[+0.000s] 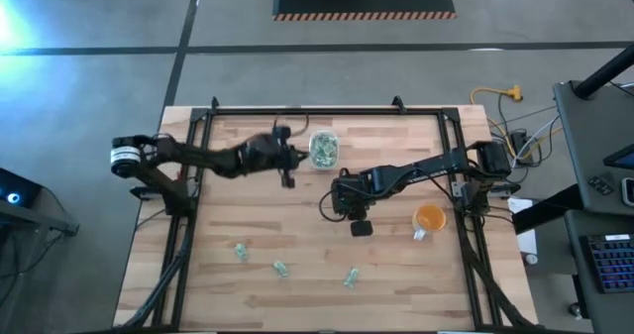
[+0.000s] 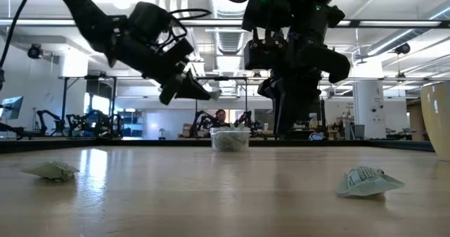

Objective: Pick and place Stevia / Truvia into bins
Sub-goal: Put the green stevia packet into the transparent bin

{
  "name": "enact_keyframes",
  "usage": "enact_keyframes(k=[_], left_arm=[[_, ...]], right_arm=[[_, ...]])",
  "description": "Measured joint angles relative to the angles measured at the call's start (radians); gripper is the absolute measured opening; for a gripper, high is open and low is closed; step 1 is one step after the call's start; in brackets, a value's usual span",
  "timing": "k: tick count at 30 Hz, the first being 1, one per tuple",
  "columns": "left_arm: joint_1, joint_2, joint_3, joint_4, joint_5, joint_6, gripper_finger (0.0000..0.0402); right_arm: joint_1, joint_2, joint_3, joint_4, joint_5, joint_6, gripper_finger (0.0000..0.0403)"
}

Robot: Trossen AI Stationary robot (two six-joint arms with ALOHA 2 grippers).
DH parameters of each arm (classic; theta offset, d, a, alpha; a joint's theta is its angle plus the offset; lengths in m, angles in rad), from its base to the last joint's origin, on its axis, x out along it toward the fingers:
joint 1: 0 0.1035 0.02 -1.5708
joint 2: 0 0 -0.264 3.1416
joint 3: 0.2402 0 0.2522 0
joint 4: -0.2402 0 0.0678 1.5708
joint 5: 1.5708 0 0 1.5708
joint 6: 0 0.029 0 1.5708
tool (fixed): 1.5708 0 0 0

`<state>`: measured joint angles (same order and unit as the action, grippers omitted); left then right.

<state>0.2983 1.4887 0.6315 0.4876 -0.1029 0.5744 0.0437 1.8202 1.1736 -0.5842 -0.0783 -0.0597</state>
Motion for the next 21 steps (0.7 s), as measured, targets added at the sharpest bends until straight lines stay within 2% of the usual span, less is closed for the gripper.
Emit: enact_keyframes(k=[5,9,16,21], left_arm=[[0.122,0.021,0.054,-0.006,0.17,-0.09,0.001],[0.163,0.09,0.108,-0.001,0.251,-0.13,0.001],[0.169,0.258,0.229,-0.054,0.255,-0.135,0.001],[0.187,0.304,0.295,-0.143,0.255,-0.124,0.001]], right_arm=[[0.0,0.0,-0.001,0.006,0.0,-0.014,0.0063],[0.0,0.0,-0.006,0.035,0.0,-0.037,0.0063],[0.0,0.0,-0.013,0.044,0.0,-0.03,0.0065],[0.0,0.0,-0.02,0.042,0.0,-0.03,0.006]])
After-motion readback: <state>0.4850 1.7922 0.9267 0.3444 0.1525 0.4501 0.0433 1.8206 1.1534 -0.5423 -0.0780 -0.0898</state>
